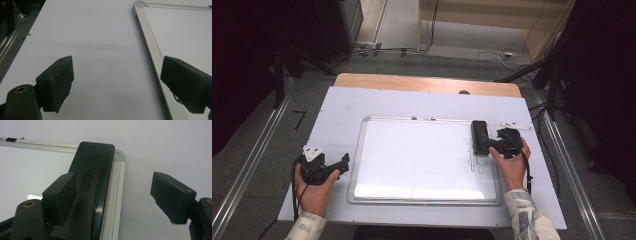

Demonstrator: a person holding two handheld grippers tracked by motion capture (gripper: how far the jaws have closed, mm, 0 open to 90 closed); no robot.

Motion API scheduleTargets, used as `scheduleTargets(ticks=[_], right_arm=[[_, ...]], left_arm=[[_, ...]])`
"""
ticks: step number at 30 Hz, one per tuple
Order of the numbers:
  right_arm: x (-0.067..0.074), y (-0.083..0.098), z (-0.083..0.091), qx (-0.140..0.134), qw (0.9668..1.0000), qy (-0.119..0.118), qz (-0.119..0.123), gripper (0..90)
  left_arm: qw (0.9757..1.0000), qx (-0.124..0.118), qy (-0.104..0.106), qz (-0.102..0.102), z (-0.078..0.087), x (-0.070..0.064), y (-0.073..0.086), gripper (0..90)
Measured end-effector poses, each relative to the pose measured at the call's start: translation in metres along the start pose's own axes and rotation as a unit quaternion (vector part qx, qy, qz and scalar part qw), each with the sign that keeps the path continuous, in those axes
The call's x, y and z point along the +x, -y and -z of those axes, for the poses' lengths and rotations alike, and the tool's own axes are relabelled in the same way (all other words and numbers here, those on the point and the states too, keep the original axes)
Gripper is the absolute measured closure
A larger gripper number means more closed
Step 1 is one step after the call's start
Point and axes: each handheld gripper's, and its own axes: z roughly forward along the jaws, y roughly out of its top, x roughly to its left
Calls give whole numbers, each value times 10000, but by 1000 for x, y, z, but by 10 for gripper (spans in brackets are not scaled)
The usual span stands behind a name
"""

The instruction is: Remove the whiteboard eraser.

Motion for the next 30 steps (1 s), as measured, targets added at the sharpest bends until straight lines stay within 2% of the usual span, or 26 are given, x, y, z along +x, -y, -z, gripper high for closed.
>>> scheduleTargets(ticks=[6,13,20,30], right_arm=[[5,-6,-11,48,10000,7,-40,202],[18,-17,-24,73,10000,16,-28,210],[23,-23,-38,146,9998,158,-35,242],[29,-28,-47,280,9991,291,-139,297]], left_arm=[[10000,-8,8,8,0,-1,0,123],[10000,-15,18,11,-1,-1,0,123],[10000,-10,22,-2,0,0,0,123],[10000,-20,34,4,-1,-1,0,123]])
